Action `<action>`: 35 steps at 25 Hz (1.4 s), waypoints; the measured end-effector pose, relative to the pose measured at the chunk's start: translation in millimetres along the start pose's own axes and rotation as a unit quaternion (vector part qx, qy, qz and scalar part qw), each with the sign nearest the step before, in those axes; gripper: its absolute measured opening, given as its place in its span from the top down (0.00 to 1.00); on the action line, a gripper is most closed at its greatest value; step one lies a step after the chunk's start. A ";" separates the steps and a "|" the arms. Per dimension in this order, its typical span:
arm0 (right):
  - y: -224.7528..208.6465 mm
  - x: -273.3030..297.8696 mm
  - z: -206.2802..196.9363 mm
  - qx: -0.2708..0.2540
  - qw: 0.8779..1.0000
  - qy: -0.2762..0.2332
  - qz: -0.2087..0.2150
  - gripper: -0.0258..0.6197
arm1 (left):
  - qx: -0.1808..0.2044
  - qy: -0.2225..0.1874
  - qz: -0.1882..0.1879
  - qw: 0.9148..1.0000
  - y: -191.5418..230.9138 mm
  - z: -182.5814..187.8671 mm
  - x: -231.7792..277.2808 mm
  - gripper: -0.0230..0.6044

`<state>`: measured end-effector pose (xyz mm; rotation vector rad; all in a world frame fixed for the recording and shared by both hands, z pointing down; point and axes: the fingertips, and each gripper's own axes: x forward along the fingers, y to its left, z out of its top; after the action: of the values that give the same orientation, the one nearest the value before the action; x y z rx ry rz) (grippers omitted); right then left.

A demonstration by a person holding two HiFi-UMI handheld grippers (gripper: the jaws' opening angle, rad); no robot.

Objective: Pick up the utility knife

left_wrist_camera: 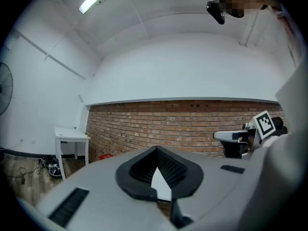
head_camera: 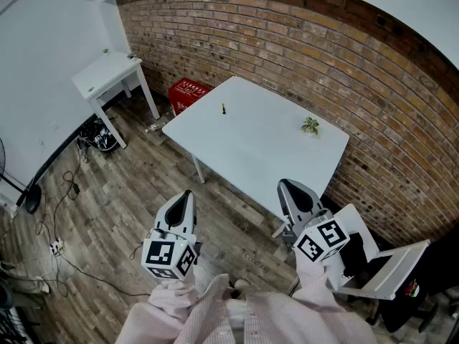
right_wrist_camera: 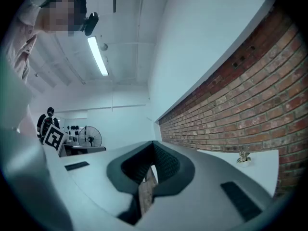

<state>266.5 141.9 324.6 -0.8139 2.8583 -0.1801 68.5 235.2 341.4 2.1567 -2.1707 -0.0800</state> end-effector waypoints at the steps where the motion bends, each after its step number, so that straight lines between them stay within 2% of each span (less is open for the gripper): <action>1: -1.6 0.2 -0.3 0.000 1.000 0.000 0.000 0.96 | 0.000 0.001 0.002 1.000 0.3 -0.2 0.4 0.98; 14: -7.6 5.0 -7.8 0.033 0.999 -0.006 0.010 0.96 | -0.003 0.004 0.038 0.999 6.3 -6.6 -9.5 0.98; 23: -7.9 17.8 -21.6 0.019 1.000 0.020 0.011 0.95 | -0.004 0.012 0.050 0.999 10.0 -12.0 -9.3 0.98; 29: -14.1 24.5 -28.6 0.031 0.999 0.027 0.002 0.83 | -0.003 0.018 0.050 0.999 13.3 -14.6 -5.2 0.98; 35: -25.1 39.1 -36.1 0.032 0.999 0.034 -0.011 0.77 | -0.010 0.024 0.043 0.999 22.3 -20.3 12.1 0.98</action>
<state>239.6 102.5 359.1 -0.8425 2.8914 -0.3076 48.1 223.7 364.0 2.0310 -2.2233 -0.0438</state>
